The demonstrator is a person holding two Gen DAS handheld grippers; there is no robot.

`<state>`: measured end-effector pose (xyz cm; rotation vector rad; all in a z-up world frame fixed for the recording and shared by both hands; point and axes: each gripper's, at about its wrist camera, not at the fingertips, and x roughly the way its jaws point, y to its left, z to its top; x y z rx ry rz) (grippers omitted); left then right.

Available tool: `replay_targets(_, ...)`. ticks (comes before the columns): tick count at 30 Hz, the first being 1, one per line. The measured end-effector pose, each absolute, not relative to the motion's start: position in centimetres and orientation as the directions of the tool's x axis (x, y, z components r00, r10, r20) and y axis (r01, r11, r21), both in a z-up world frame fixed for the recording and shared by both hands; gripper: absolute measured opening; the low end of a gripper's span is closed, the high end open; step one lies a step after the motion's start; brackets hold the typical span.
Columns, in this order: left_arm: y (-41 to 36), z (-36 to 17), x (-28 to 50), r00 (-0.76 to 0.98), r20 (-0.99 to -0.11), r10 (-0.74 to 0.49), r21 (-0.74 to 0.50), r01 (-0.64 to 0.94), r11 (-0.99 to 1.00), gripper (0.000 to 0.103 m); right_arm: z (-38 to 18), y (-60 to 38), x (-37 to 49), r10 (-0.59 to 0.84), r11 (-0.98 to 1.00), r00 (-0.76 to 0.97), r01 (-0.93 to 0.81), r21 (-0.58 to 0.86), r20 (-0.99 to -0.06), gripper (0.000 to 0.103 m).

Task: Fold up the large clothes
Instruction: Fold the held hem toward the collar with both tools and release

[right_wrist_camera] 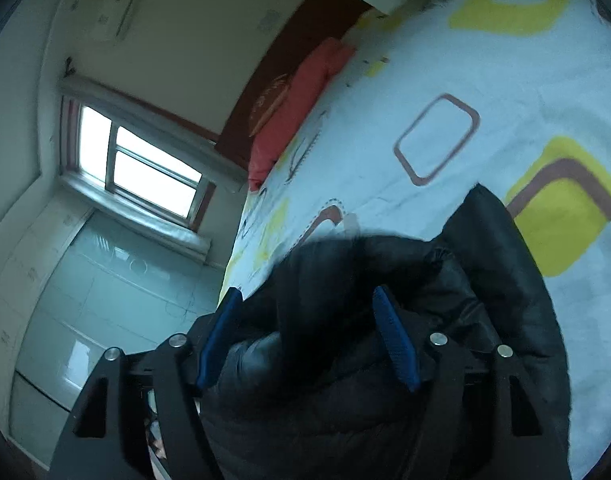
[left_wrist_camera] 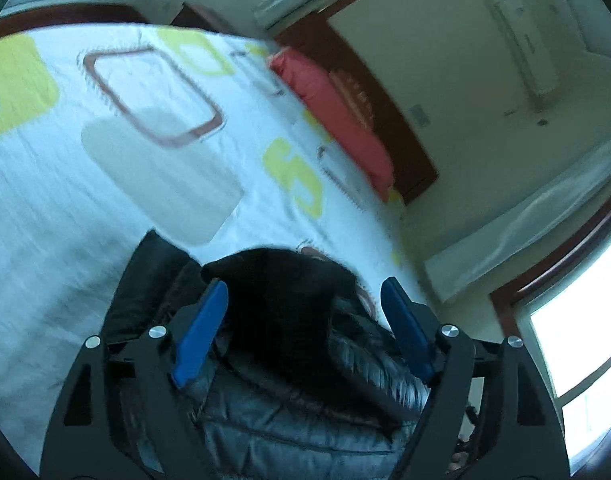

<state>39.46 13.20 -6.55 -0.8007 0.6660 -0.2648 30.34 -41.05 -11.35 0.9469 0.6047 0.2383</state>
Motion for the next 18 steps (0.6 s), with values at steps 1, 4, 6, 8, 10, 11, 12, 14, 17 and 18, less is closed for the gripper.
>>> replay_targets(1, 13.1, -6.4, 39.2, 0.764, -0.462, -0.450, -0.721, -0.028, 0.692, 0.078, -11.2, -40.8, 30.2, 0.434, 0.594, 0.809, 0.074, 0.801, -0.397, 0.067)
replay_targets(4, 12.2, -6.8, 38.6, 0.743, -0.520, -0.422, -0.651, -0.024, 0.759, 0.076, -11.2, -39.2, 30.5, 0.395, 0.681, 0.782, 0.103, 0.725, -0.483, 0.064)
replay_targets(6, 11.4, -7.3, 38.8, 0.730, -0.558, -0.394, -0.595, -0.022, 0.803, 0.072, -11.4, -37.6, 31.7, 0.355, 0.751, 0.747, 0.129, 0.647, -0.562, 0.051)
replay_targets(8, 10.6, -7.8, 39.6, 0.713, -0.590, -0.380, -0.568, -0.031, 0.822, 0.067, -11.5, -36.8, 32.9, 0.335, 0.779, 0.731, 0.141, 0.611, -0.595, 0.042)
replay_targets(10, 10.1, -8.0, 40.7, 0.705, -0.602, -0.376, -0.563, -0.041, 0.825, 0.067, -11.3, -35.8, 34.8, 0.300, 0.814, 0.715, 0.153, 0.560, -0.632, 0.039)
replay_targets(11, 10.0, -8.0, 40.9, 0.702, -0.605, -0.375, -0.559, -0.039, 0.828, 0.067, -11.2, -35.3, 35.6, 0.278, 0.834, 0.710, 0.155, 0.529, -0.647, 0.039)
replay_targets(12, 9.6, -8.0, 41.6, 0.702, -0.610, -0.368, -0.548, -0.038, 0.836, 0.067, -11.1, -34.4, 36.9, 0.252, 0.864, 0.703, 0.146, 0.481, -0.665, 0.039)
replay_targets(14, 8.6, -8.2, 43.1, 0.700, -0.628, -0.339, -0.510, -0.042, 0.859, 0.067, -11.2, -33.1, 38.0, 0.224, 0.897, 0.697, 0.125, 0.424, -0.681, 0.039)
replay_targets(17, 7.5, -9.1, 45.0, 0.697, -0.659, -0.282, -0.445, -0.059, 0.894, 0.067, -11.7, -30.7, 40.2, 0.176, 0.946, 0.684, 0.082, 0.314, -0.708, 0.039)
replay_targets(18, 7.3, -9.6, 45.6, 0.695, -0.673, -0.253, -0.415, -0.072, 0.907, 0.067, -12.0, -30.4, 40.9, 0.163, 0.955, 0.677, 0.076, 0.288, -0.718, 0.039)
